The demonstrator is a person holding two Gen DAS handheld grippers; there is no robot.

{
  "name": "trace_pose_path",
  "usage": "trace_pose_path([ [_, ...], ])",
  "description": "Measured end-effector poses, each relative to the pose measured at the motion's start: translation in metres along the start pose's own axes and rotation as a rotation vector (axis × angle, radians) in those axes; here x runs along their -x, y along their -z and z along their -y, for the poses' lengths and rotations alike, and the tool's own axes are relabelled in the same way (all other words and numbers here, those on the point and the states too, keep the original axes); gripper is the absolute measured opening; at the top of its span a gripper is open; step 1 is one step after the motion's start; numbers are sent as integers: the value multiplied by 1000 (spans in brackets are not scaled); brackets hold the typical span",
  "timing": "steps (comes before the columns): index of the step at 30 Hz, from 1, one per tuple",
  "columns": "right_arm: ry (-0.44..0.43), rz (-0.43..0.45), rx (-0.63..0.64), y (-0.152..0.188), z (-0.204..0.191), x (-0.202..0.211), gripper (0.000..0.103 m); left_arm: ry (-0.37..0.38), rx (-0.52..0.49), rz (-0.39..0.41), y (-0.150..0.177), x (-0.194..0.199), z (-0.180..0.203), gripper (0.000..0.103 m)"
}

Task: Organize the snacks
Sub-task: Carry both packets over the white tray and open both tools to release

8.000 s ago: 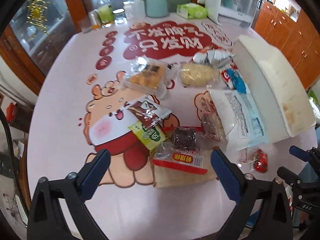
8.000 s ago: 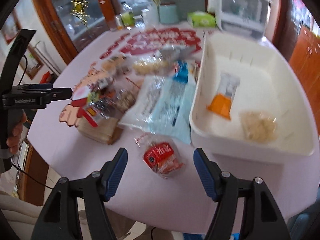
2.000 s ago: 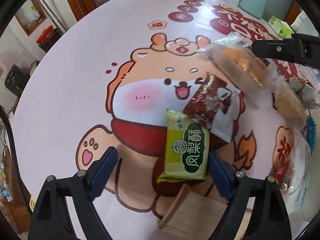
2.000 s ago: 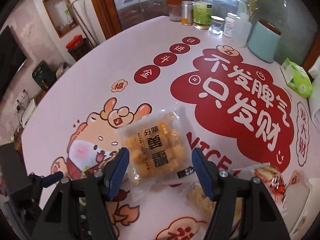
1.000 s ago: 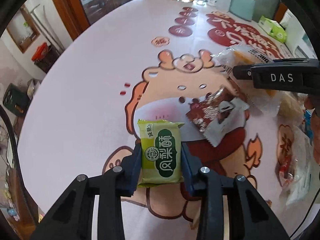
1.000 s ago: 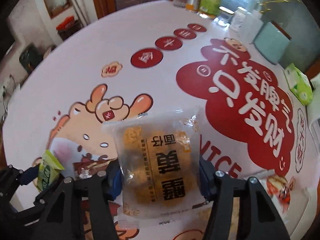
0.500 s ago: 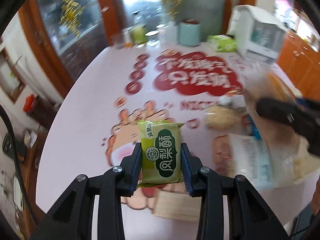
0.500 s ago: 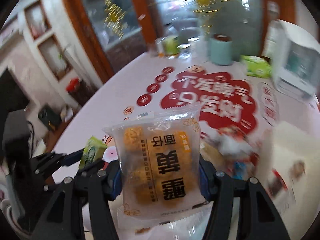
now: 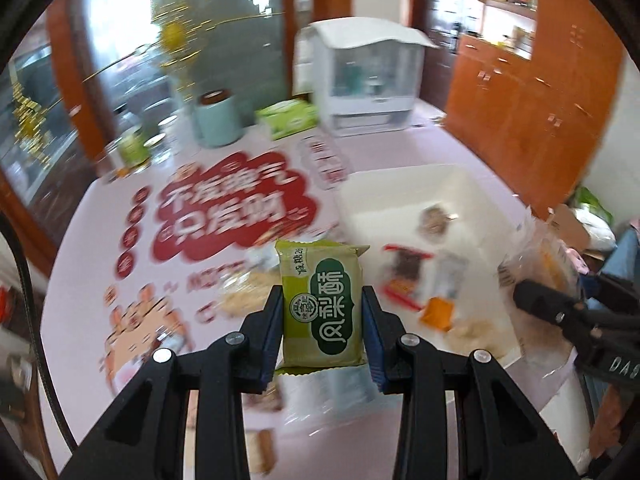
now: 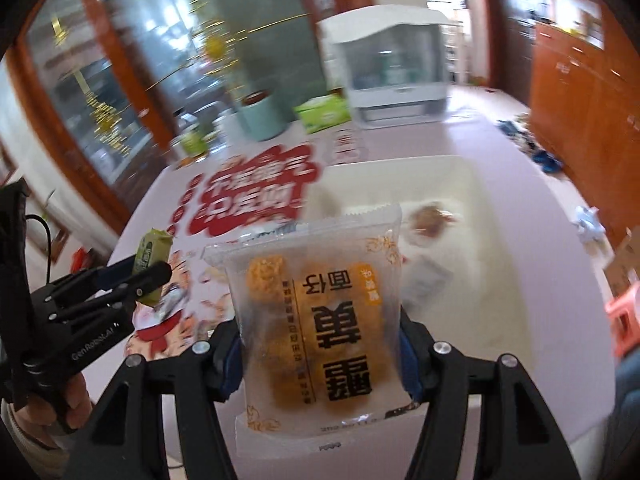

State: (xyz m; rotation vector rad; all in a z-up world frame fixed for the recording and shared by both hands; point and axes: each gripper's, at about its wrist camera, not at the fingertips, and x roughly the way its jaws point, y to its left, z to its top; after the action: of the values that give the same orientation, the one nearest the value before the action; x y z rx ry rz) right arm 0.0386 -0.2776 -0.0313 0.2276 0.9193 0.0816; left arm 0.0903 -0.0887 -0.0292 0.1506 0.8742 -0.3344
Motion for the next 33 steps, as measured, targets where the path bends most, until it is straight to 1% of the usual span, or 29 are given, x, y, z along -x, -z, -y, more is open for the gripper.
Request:
trace_pose_path([
  [3,34,8,-39,-2,23,3,63,29,-45,10,-22,-10,31,35],
  [6,57,21,-69,-6,41,6,63,43,-76,11,-40,-22,54,35],
  [7,61,26,-76,-9,46,5,63,46,-82,11,-44,-27,57,35],
  [11,80,40,-91,-19,60,1,64,37,-115,1,-59,-43,77,36],
  [12,82,39,-96,-21,62,-1,68,29,-125,-2,-62,-47,82,38],
  [13,85,36,-104,-24,65,-3,75,22,-131,0,-64,-49,86,54],
  [14,88,30,-114,-25,67,-5,77,18,-135,1,-67,-50,88,66],
  [15,90,23,-127,-27,71,-7,79,11,-140,14,-68,-50,91,88],
  [16,92,18,-139,-28,74,-10,79,-12,-142,33,-68,-49,91,94],
  [17,90,14,-152,-28,77,-10,80,-25,-147,52,-68,-48,91,95],
  [19,79,12,-181,-27,83,-12,81,-30,-152,56,-69,-48,89,100],
  [23,77,-4,-207,-24,89,-15,81,-45,-136,39,-66,-50,82,100],
  [29,74,-2,-189,-23,84,-13,81,-46,-96,26,-61,-46,66,100],
  [33,80,26,-155,-22,77,-8,82,-49,-90,24,-58,-44,62,100],
])
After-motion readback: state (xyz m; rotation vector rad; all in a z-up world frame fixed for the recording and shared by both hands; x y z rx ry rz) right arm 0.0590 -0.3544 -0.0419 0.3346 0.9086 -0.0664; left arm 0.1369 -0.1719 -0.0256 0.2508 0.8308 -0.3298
